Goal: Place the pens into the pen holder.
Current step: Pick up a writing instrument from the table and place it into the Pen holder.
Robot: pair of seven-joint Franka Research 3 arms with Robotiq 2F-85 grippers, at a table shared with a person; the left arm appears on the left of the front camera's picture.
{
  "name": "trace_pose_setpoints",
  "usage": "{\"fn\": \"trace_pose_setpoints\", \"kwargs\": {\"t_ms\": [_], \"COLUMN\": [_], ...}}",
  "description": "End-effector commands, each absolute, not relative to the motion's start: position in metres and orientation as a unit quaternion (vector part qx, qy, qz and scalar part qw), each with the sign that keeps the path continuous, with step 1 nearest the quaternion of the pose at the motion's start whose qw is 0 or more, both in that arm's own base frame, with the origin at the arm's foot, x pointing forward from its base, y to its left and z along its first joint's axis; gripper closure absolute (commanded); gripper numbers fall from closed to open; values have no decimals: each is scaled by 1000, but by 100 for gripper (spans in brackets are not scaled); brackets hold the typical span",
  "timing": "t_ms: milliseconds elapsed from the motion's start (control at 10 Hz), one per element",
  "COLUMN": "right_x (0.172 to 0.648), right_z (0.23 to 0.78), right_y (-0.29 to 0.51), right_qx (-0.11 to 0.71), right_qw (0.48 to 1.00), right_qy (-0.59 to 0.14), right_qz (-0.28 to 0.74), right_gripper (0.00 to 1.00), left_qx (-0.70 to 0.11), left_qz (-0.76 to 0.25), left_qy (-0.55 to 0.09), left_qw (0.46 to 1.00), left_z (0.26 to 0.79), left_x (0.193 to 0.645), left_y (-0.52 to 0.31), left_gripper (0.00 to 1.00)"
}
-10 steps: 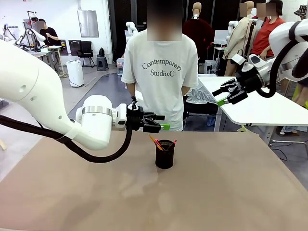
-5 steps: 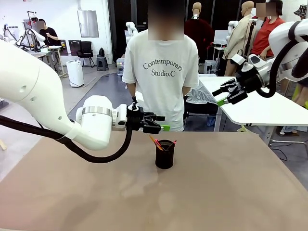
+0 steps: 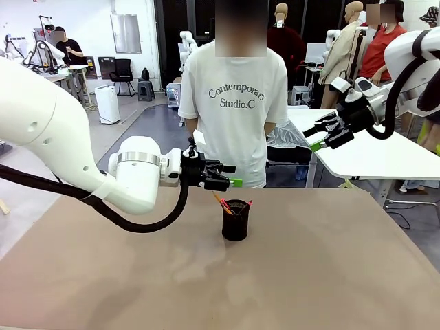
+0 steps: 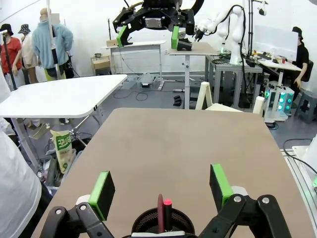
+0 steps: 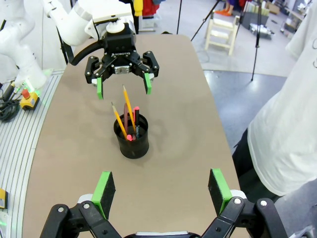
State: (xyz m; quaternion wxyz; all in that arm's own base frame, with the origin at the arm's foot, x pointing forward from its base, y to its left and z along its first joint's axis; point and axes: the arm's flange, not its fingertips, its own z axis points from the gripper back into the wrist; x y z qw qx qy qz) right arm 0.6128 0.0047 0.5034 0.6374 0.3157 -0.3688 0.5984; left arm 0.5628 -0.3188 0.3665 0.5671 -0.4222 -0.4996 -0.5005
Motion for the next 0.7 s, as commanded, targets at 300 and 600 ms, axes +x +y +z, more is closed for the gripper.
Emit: {"fn": "trace_pose_setpoints", "kwargs": {"t_ms": [300, 600], "right_x": [612, 612], "right_z": [505, 505], "right_y": [5, 5], "right_qx": [315, 315], "right_qw": [637, 637], "right_qy": [-369, -369], "right_qz": [599, 599], "right_gripper": [0, 0], "left_qx": [-374, -313], "left_qz": [-546, -578], "left_qy": [-465, -454], "left_qw": [588, 602], "left_z": [403, 429], "left_x": [564, 561], "left_y": [-258, -215], "left_gripper": [0, 0]}}
